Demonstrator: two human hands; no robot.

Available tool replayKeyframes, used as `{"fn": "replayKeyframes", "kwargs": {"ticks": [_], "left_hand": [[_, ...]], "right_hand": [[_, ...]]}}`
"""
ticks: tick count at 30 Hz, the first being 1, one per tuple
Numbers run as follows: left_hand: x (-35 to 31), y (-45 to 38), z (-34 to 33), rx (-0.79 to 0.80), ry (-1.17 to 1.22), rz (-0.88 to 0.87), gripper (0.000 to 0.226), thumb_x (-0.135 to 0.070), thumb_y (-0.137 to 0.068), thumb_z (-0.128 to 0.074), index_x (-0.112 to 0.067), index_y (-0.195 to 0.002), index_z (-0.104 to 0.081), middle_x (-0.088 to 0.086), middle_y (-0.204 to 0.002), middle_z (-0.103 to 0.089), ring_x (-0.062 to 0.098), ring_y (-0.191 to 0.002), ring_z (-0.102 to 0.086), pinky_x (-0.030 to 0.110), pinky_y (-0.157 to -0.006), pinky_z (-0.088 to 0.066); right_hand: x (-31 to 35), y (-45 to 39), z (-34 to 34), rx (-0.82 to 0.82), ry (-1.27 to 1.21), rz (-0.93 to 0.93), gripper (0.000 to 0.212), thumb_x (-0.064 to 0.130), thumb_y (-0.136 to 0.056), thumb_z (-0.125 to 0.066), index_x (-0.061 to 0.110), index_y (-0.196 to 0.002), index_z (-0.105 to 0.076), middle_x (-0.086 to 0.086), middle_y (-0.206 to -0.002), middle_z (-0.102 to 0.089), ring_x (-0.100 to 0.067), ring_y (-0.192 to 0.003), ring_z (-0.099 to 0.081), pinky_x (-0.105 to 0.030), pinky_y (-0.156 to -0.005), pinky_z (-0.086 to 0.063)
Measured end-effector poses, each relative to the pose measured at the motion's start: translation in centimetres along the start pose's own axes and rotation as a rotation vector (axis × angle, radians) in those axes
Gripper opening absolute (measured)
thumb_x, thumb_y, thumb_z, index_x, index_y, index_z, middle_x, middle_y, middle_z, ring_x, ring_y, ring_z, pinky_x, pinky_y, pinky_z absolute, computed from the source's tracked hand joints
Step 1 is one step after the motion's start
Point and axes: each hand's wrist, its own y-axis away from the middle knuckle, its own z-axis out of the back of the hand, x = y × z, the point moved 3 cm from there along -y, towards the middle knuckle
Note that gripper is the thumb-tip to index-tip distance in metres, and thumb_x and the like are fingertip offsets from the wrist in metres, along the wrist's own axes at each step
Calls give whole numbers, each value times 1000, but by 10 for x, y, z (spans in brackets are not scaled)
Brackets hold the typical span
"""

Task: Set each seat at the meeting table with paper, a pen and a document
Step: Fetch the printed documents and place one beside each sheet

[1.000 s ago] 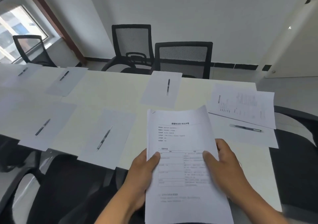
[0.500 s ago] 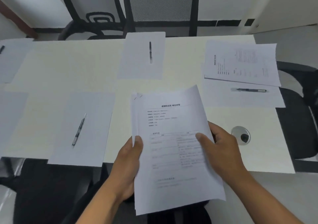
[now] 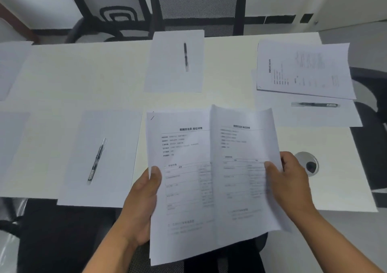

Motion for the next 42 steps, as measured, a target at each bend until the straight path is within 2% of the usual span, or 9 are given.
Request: {"fn": "replayKeyframes", "kwargs": {"ticks": [6, 13, 21, 24, 27, 34, 38, 40, 42], "left_hand": [[-9, 1, 5, -28, 34, -31, 38, -49, -108, -49, -32, -133, -72, 5, -125, -81, 32, -109, -81, 51, -88, -64], [-12, 2, 9, -26, 60, -15, 41, -48, -108, -49, -29, -138, -71, 9, -130, -79, 37, -115, -78, 60, -103, -57], [-14, 1, 10, 15, 34, -12, 43, -47, -107, -49, -27, -139, -70, 10, -130, -79, 37, -117, -77, 56, -102, -58], [-14, 1, 10, 20, 19, -9, 43, -48, -107, -49, -27, -138, -70, 10, -130, -79, 37, -117, -77, 57, -104, -56], [-15, 1, 8, 27, 20, -7, 44, -48, -106, -51, -27, -140, -69, 9, -131, -79, 36, -119, -76, 58, -108, -55], [-20, 2, 7, 62, 13, -32, 40, -45, -109, -48, -28, -136, -71, 8, -129, -80, 32, -115, -78, 48, -89, -65], [-20, 2, 12, 65, 30, -32, 44, -47, -106, -50, -26, -138, -71, 10, -133, -78, 36, -120, -76, 53, -102, -57], [-21, 6, 18, 55, 45, -39, 44, -47, -106, -50, -26, -139, -70, 10, -133, -78, 35, -121, -76, 54, -104, -57], [-24, 9, 25, 52, 52, -47, 45, -47, -107, -49, -26, -141, -69, 10, -135, -77, 36, -124, -74, 59, -109, -54]], "right_hand": [[0, -18, 3, -97, 83, 1, 6, 18, -108, -54, 15, -111, -57, 7, -93, -65, -9, -80, -60, -31, -61, -42], [2, -24, 0, -92, 114, 52, 4, 16, -105, -53, 14, -107, -56, 5, -89, -64, -8, -79, -59, -33, -61, -41], [-1, -29, -7, -115, 216, 137, 30, 4, -96, -61, 18, -73, -46, -1, -75, -53, -28, -74, -47, -36, -58, -32], [4, -29, -10, -139, 270, 114, 8, 17, -95, -68, 12, -97, -62, -8, -96, -58, -36, -99, -50, -37, -71, -35], [8, -29, -11, -134, 358, 58, 44, 24, -94, -77, 7, -130, -60, -19, -127, -52, -40, -122, -40, -42, -91, -34], [43, -8, -13, -121, 265, 98, 43, 26, -99, -72, 15, -138, -61, -13, -147, -43, -33, -138, -32, -40, -110, -31], [73, 15, -15, 37, -54, 60, 25, 34, -107, -59, 15, -96, -72, 1, -101, -70, -21, -98, -65, -38, -81, -46], [93, 37, -22, 173, -207, 32, 46, 40, -110, -54, 7, -78, -58, 0, -70, -58, -16, -64, -52, -37, -70, -39], [108, 59, -31, 271, -239, 71, 53, 46, -109, -55, 4, -79, -44, 0, -71, -42, -14, -63, -37, -37, -68, -31]]}}
